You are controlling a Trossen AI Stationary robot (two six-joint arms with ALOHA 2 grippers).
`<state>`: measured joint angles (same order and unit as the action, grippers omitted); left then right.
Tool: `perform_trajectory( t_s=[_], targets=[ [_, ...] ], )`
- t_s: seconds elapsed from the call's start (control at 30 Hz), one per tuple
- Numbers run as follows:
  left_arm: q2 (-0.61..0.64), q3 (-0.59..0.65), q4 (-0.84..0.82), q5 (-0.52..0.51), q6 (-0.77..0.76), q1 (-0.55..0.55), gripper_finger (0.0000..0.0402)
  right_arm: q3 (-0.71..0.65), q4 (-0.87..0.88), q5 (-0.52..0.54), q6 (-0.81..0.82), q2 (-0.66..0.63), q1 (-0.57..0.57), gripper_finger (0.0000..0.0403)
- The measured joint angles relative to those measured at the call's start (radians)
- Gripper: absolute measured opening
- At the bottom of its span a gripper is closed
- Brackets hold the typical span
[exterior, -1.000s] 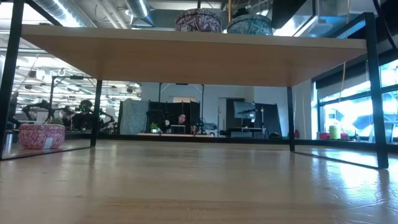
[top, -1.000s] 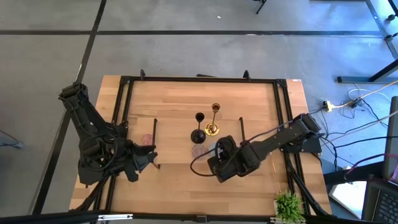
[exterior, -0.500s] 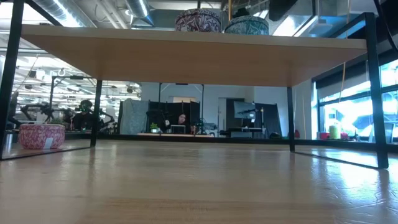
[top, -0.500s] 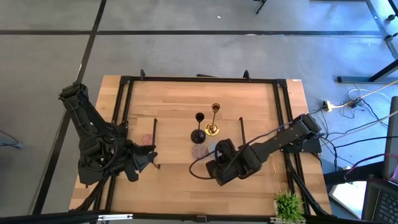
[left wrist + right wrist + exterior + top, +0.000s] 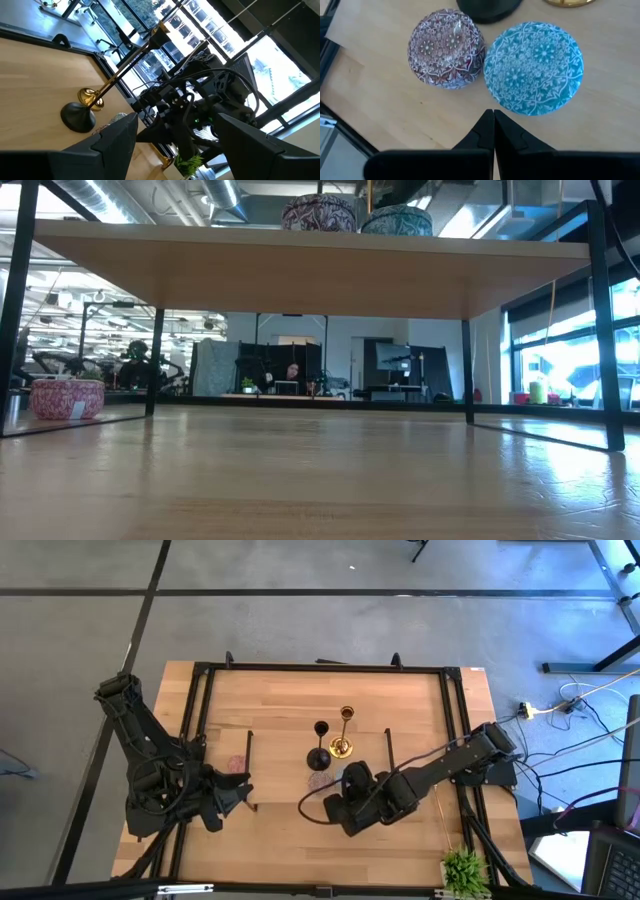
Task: Pick & Place candle stick holders
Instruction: Put the blue scented candle on the shelf
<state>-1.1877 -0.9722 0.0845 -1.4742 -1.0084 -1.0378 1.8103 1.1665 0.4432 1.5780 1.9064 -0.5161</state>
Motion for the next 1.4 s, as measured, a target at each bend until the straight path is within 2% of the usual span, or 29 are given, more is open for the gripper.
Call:
perform_trajectory(
  t_s=[0.83,1.4],
  targets=[
    [0.0,0.0,0.001,-0.008,0.001,0.0,0.0265,0.0,0.03,0.001,-0.097,0.0,0.045,0.0002],
    [0.0,0.0,0.0,-0.019,0.001,0.002,0.0265,0.0,0.055,0.017,-0.092,0.0,0.045,0.0002]
  ],
)
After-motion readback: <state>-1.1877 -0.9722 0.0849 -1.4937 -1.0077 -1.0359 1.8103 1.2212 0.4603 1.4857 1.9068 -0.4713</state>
